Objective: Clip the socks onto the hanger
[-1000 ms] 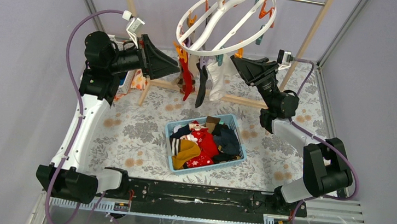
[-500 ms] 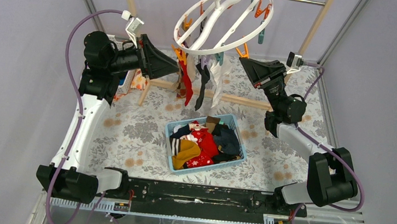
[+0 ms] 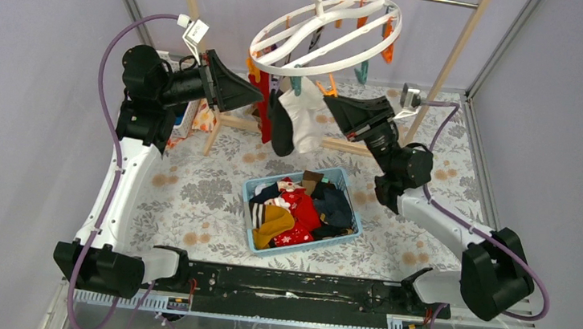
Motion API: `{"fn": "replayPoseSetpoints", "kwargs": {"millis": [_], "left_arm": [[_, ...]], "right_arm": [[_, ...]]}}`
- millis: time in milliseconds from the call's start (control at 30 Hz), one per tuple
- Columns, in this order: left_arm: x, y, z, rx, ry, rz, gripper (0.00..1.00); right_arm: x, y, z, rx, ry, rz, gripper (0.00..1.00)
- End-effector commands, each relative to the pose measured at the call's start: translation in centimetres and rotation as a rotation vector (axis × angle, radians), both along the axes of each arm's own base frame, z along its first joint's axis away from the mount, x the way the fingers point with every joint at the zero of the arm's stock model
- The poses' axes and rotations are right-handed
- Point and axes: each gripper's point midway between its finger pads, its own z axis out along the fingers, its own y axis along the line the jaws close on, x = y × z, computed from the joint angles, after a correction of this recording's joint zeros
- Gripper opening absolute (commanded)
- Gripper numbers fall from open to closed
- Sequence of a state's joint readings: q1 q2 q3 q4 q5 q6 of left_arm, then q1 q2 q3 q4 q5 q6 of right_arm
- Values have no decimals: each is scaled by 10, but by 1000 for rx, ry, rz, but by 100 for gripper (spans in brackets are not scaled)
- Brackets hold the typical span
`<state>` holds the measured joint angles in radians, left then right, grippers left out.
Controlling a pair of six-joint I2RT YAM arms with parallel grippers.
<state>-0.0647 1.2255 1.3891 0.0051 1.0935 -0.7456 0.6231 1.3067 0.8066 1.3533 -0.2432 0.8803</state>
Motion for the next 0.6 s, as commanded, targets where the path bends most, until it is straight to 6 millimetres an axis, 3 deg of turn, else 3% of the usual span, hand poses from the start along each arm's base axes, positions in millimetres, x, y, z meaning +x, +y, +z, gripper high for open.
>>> {"fn": "replayPoseSetpoints", "kwargs": {"millis": [0, 200, 300, 567], "left_arm": [[10, 4, 12, 20, -37, 86, 54], [4, -4, 11, 7, -4, 80, 54], [1, -8, 14, -7, 15, 76, 59], [12, -6, 19, -22, 63, 130, 65]], "right_arm": [[3, 3, 15, -64, -86, -232, 0], [-4, 43, 17, -216, -150, -344, 0], [-3, 63, 13, -293, -178, -424, 0], [18, 84, 5, -407, -207, -610, 0]]}}
